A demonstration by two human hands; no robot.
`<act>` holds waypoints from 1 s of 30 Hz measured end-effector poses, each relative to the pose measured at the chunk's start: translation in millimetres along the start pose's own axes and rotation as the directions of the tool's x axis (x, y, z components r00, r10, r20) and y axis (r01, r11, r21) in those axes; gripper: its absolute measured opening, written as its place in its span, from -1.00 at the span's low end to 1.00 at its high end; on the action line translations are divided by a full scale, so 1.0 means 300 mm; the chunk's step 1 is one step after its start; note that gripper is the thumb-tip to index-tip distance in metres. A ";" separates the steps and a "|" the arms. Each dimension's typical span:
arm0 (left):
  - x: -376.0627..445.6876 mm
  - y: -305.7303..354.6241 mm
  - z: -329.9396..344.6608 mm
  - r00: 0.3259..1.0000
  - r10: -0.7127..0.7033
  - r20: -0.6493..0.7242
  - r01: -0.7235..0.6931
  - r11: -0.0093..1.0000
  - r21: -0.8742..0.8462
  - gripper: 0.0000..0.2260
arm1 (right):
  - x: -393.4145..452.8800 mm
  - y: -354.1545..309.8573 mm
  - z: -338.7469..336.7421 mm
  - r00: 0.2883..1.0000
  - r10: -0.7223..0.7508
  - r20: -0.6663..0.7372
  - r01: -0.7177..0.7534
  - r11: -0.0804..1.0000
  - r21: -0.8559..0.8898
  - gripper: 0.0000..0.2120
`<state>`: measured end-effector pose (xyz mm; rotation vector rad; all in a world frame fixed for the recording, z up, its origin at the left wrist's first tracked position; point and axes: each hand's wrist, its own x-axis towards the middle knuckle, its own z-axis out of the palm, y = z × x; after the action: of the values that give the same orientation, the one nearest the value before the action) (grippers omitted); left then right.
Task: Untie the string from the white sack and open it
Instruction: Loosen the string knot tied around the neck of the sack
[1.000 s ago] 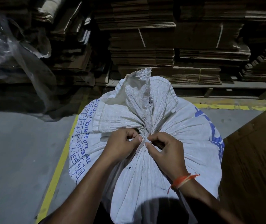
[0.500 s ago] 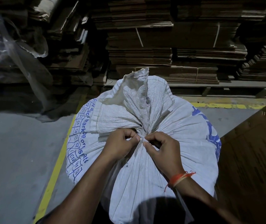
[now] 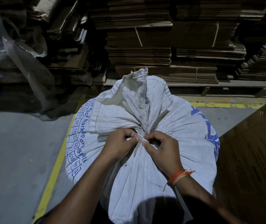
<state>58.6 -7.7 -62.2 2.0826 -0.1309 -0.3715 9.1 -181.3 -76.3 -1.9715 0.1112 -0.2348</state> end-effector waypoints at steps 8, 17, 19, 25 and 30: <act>-0.032 0.017 -0.032 0.995 0.014 -0.100 -0.003 0.994 0.113 -0.92 | 0.003 -0.005 -0.004 1.000 0.016 0.010 -0.016 1.000 -0.024 -0.90; -0.009 0.016 -0.032 0.998 -0.059 -0.005 0.059 0.998 0.012 -0.78 | -0.001 0.001 -0.002 1.000 0.000 0.005 0.000 1.000 -0.029 -0.89; -0.006 0.010 -0.030 0.998 -0.064 0.002 0.064 0.998 0.001 -0.78 | -0.001 0.003 -0.001 1.000 0.000 0.006 0.001 1.000 -0.030 -0.89; -0.006 0.016 -0.024 0.997 -0.074 0.025 0.076 0.995 -0.062 -0.90 | 0.000 0.009 0.004 1.000 0.004 0.004 -0.004 1.000 -0.022 -0.89; -0.002 0.014 -0.019 0.998 -0.061 0.030 0.063 0.996 -0.065 -0.92 | 0.001 0.015 0.006 1.000 0.003 0.004 -0.003 0.999 -0.032 -0.89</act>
<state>60.1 -5.0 -55.8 2.0205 -0.0696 -0.4374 10.0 -181.6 -81.0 -2.0032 0.1159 -0.2278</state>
